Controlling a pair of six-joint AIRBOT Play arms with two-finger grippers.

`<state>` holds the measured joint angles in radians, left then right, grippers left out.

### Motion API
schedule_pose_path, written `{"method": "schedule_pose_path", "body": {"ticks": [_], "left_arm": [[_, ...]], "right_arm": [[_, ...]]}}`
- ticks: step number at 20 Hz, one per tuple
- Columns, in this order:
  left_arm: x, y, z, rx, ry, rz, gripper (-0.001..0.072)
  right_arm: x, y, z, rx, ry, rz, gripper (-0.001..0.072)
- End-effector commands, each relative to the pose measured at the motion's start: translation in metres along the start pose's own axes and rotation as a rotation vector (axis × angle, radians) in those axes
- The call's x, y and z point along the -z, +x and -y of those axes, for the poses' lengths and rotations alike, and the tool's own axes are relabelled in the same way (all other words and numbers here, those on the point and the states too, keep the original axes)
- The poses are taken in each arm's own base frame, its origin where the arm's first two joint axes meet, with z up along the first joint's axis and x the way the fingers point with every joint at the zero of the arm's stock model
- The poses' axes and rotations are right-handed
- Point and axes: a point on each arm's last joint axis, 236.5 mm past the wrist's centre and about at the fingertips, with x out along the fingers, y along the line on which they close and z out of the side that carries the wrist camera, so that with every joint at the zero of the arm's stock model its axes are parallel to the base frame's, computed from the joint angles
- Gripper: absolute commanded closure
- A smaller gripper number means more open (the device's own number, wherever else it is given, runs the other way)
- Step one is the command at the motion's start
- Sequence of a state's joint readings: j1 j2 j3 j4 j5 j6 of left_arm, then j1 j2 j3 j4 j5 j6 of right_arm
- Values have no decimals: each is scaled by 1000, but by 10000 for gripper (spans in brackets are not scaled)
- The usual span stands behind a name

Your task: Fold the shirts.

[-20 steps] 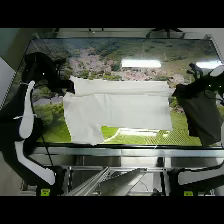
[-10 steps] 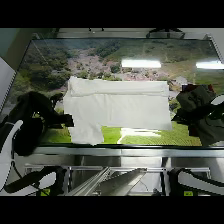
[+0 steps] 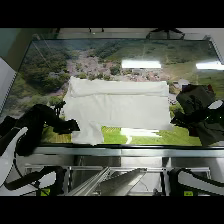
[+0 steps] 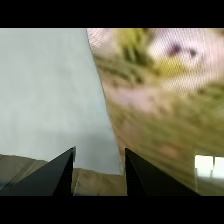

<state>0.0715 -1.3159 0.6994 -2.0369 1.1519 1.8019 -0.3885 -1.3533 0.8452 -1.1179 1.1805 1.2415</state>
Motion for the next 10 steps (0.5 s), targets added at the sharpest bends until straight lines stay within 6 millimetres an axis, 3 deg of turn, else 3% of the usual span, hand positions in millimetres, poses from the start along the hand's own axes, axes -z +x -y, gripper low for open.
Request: {"method": "schedule_pose_path", "body": {"ticks": [1, 2, 5, 7, 10], "left_arm": [[-34, -1, 24, 104, 36, 80, 421], [-41, -7, 30, 121, 52, 97, 552], [-51, -23, 39, 129, 99, 120, 688], [-54, -30, 44, 136, 115, 121, 688], [-60, -43, 52, 148, 138, 135, 688]], "right_arm": [[-2, 1, 2, 4, -1, 9, 342], [-2, 4, 3, 3, -3, 2, 343], [4, 19, 8, -9, 18, -52, 342], [7, 34, 2, -64, 33, -89, 342], [0, 50, -31, -220, 8, -83, 344]]}}
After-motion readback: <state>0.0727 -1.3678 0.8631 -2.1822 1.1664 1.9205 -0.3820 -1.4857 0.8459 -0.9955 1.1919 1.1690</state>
